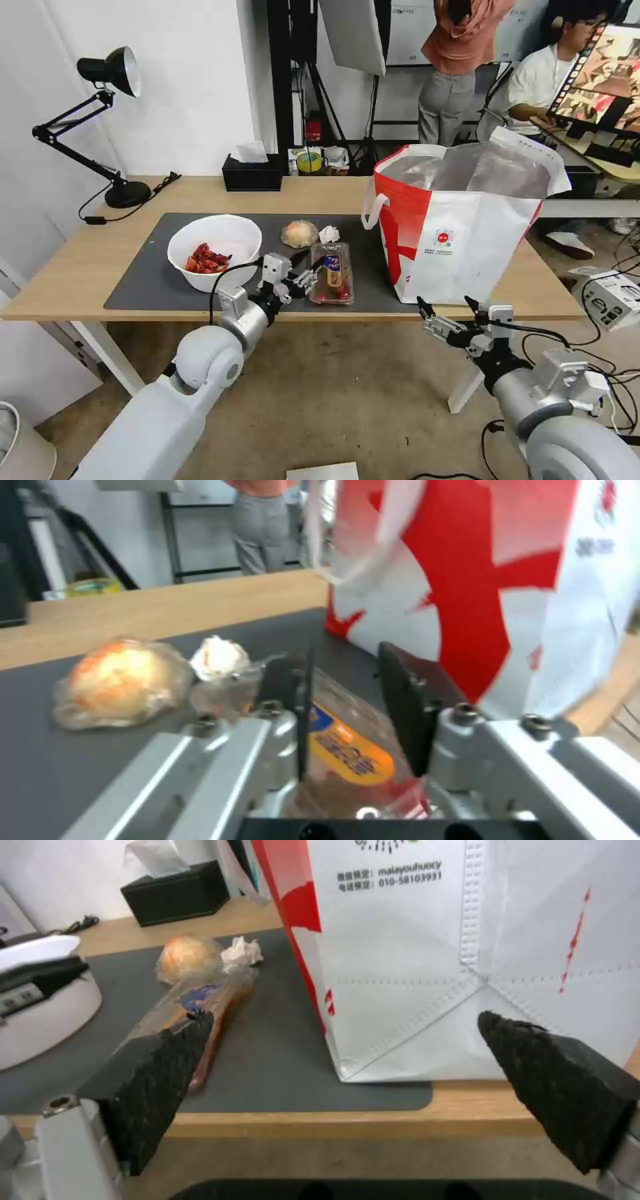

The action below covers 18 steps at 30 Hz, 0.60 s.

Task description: Pick up the trash from the table and place it into the takeout bag.

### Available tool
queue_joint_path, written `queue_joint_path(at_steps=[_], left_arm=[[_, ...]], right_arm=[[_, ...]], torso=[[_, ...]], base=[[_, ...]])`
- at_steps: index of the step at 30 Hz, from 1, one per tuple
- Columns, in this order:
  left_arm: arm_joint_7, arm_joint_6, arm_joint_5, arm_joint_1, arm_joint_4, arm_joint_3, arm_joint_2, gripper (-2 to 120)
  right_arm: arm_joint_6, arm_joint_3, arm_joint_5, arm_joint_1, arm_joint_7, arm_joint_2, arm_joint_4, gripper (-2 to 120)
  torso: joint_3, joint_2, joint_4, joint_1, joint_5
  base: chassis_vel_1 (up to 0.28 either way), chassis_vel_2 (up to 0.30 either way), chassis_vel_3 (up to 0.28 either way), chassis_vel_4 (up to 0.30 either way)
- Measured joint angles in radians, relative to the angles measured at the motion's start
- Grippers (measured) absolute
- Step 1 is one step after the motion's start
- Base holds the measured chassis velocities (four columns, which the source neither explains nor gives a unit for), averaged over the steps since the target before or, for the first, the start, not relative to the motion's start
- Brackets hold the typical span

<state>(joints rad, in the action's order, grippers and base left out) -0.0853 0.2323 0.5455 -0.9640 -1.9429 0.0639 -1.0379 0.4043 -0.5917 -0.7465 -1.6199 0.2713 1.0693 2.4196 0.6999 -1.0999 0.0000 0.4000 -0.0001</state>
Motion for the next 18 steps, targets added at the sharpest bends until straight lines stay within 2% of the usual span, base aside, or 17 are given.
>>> queue_joint_path(at_steps=[2, 3, 6, 7, 9, 14, 18], left_arm=[[-0.018, -0.018, 0.0, 0.031, 0.024, -0.03, 0.02, 15], [-0.018, -0.018, 0.0, 0.031, 0.024, -0.03, 0.02, 15], [-0.042, -0.031, 0.008, 0.08, 0.06, -0.069, 0.04, 0], [-0.042, -0.031, 0.008, 0.08, 0.06, -0.069, 0.04, 0], [-0.055, -0.032, 0.017, 0.113, 0.077, -0.099, 0.053, 0], [-0.073, -0.032, 0.021, 0.147, 0.096, -0.139, 0.07, 0], [-0.088, -0.032, 0.019, 0.165, 0.108, -0.169, 0.086, 0]], right_arm=[[-0.004, 0.0, -0.045, 0.004, 0.006, -0.002, -0.002, 100], [-0.004, 0.0, -0.045, 0.004, 0.006, -0.002, -0.002, 100], [-0.021, 0.001, -0.162, 0.02, 0.019, -0.006, -0.006, 100], [-0.021, 0.001, -0.162, 0.02, 0.019, -0.006, -0.006, 100], [-0.041, 0.01, -0.265, 0.041, 0.03, -0.018, -0.015, 100], [-0.072, 0.026, -0.374, 0.079, 0.04, -0.037, -0.036, 100], [-0.098, 0.05, -0.515, 0.148, 0.052, -0.049, -0.062, 100]], torso=[[0.0, 0.0, 0.0, 0.0, 0.0002], [0.0, 0.0, 0.0, 0.0, 0.0002], [0.0, 0.0, 0.0, 0.0, 0.0001], [0.0, 0.0, 0.0, 0.0, 0.0001], [0.0, 0.0, -0.0001, 0.0, 0.0002], [0.0, 0.0, -0.0001, 0.0, 0.0001], [0.0, 0.0, -0.0001, 0.0, 0.0001]], base=[[0.0, 0.0, 0.0, 0.0], [0.0, 0.0, 0.0, 0.0], [0.0, 0.0, 0.0, 0.0], [0.0, 0.0, 0.0, 0.0], [0.0, 0.0, 0.0, 0.0], [0.0, 0.0, 0.0, 0.0], [0.0, 0.0, 0.0, 0.0]])
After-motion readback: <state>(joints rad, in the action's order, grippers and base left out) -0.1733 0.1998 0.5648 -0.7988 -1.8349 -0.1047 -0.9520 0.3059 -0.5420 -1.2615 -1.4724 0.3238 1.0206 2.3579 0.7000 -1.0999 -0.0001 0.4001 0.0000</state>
